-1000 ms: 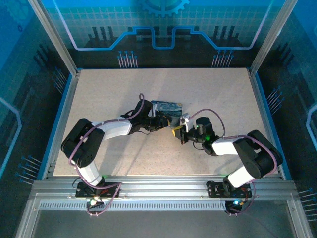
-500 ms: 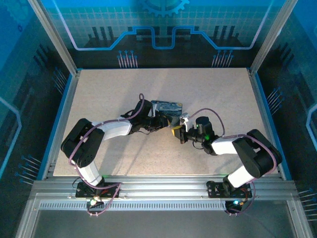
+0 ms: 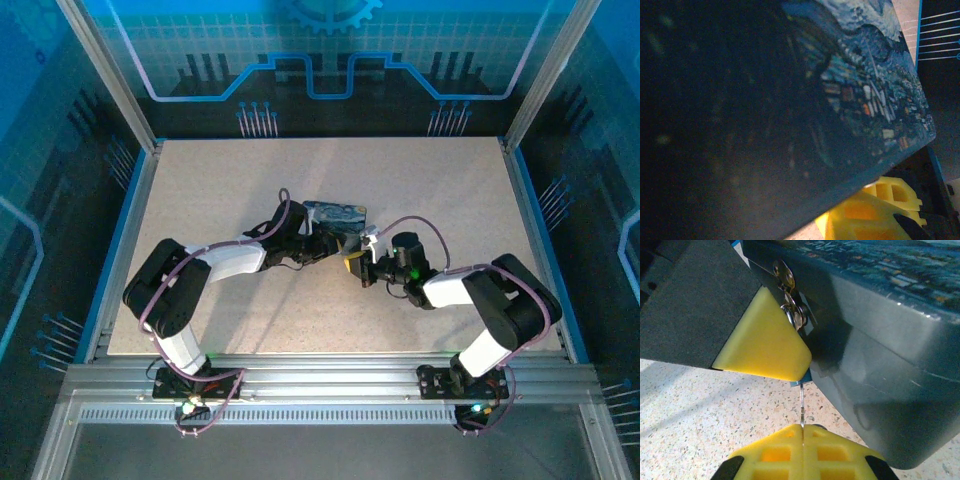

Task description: Unlock the padlock with the key

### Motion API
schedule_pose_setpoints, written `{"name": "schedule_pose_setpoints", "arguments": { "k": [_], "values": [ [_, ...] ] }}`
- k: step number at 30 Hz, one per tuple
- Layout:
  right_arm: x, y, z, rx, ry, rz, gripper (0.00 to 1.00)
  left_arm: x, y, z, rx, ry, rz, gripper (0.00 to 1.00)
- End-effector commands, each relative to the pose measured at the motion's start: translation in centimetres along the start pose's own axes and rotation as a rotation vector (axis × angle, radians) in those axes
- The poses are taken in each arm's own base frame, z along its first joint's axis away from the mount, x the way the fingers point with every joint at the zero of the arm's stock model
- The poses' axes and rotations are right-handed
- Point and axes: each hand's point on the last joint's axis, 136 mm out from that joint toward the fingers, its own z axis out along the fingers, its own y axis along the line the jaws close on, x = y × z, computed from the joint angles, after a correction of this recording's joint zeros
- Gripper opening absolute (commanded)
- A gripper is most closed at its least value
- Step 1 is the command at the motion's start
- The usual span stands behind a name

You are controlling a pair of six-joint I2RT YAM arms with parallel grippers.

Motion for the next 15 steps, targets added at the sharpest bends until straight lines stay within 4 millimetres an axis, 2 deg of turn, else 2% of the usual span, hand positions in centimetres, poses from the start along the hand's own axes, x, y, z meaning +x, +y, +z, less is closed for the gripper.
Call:
{"name": "schedule_pose_setpoints", "arguments": {
  "k": [1,7,15],
  "values": [
    [-3.66,0.65,0.51,-0.028,-0.106,-0.048,0.00,1.03,-1.91,-0.81,0.061,0.031,0.022,0.11],
    [-4.08,0.48,0.51,-0.041,-0.117,-0.039,0.00,1.10,-1.74,-0.85,0.053,0.030,0.022,0.11],
    [-3.46,-0.10,-0.05,-0.017,-0.112,-0.026,0.00,1.01,-1.37,-0.77,0.037,0.024,0.019,0.11]
  ]
}}
